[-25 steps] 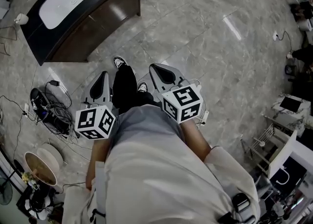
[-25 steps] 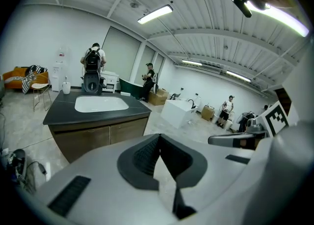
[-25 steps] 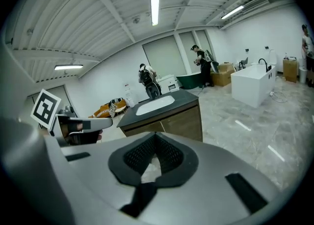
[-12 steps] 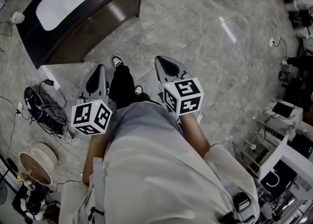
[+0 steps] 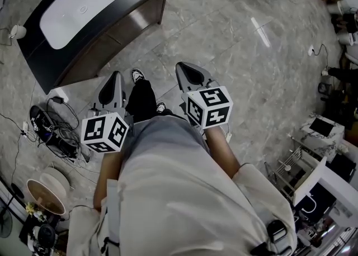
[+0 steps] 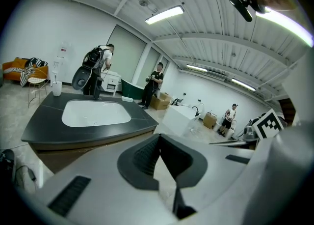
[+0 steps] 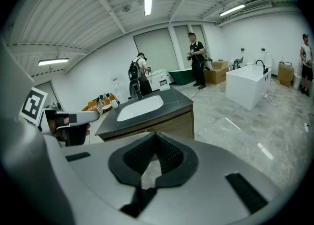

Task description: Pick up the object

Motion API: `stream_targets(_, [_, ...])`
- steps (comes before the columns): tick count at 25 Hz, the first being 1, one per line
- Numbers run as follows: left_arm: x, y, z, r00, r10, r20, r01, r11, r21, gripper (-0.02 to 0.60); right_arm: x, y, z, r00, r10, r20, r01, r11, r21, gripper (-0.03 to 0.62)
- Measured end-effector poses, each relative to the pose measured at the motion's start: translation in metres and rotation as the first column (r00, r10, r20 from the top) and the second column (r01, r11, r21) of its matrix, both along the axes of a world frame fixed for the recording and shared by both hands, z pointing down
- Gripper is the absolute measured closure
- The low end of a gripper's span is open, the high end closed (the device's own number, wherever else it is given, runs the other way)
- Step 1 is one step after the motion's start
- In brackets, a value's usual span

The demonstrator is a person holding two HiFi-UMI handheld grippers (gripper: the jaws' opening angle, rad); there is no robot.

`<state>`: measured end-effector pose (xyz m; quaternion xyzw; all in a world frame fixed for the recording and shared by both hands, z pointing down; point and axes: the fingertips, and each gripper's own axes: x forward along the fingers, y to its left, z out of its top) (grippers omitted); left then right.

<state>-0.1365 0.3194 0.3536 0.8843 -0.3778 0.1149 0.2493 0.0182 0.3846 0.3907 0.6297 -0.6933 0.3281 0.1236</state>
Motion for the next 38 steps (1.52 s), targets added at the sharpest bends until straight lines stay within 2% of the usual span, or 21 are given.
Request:
stream_targets(6, [0.008,-0.051,-0.010,0.999,0.035,0.004,-0.036,0.999,0.010,0.580,-0.008,-0.051,-0.010,0.997,-0.044,0.057,0.042,0.999,0.030,0.585])
stream_targets(8, [0.006,-0.067,-0.013,0.999,0.036,-0.001,-0.036,0.999,0.014,0.580,-0.008,-0.067,-0.015,0.997,-0.030,0.073,0.026,0.998,0.054,0.585])
stream_targets(11, [0.002,-0.090,-0.018,0.999,0.018,-0.048,-0.019,1.000,-0.002,0.580,-0.007,-0.090,-0.027,0.994,-0.013,0.111,0.001,0.994,0.107,0.585])
stream_targets(13, [-0.002,-0.104,-0.020,0.997,0.008,-0.074,-0.008,1.000,-0.010,0.580,-0.011,-0.106,-0.032,0.995,-0.031,0.099,0.018,0.992,0.129,0.585])
stream_targets(18, [-0.012,-0.132,-0.020,0.996,0.022,-0.081,-0.022,1.000,0.006,0.580,-0.027,-0.139,-0.041,0.996,-0.064,0.063,0.053,0.986,0.159,0.585])
stream_targets(21, [-0.011,-0.143,-0.020,0.992,0.048,-0.118,-0.048,0.999,-0.002,0.580,-0.041,-0.153,-0.049,0.989,-0.110,0.095,0.089,0.976,0.200,0.585])
stream_targets(23, [-0.011,-0.148,-0.018,0.992,0.054,-0.111,-0.053,0.999,0.010,0.580,-0.047,-0.159,-0.055,0.988,-0.115,0.107,0.087,0.968,0.237,0.585])
stream_targets(29, [-0.007,-0.147,-0.020,0.990,0.083,-0.112,-0.083,0.997,0.006,0.580,-0.014,-0.168,-0.071,0.991,0.079,0.108,-0.108,0.948,0.300,0.585])
stream_targets(33, [-0.008,-0.148,-0.014,0.993,0.061,-0.100,-0.062,0.998,-0.007,0.580,0.003,-0.173,-0.070,0.988,0.115,0.106,-0.141,0.947,0.289,0.585])
stream_targets(38, [-0.008,-0.165,-0.007,0.999,0.014,-0.047,-0.014,1.000,0.000,0.579,0.018,-0.192,-0.061,0.980,0.153,0.126,-0.182,0.948,0.262,0.585])
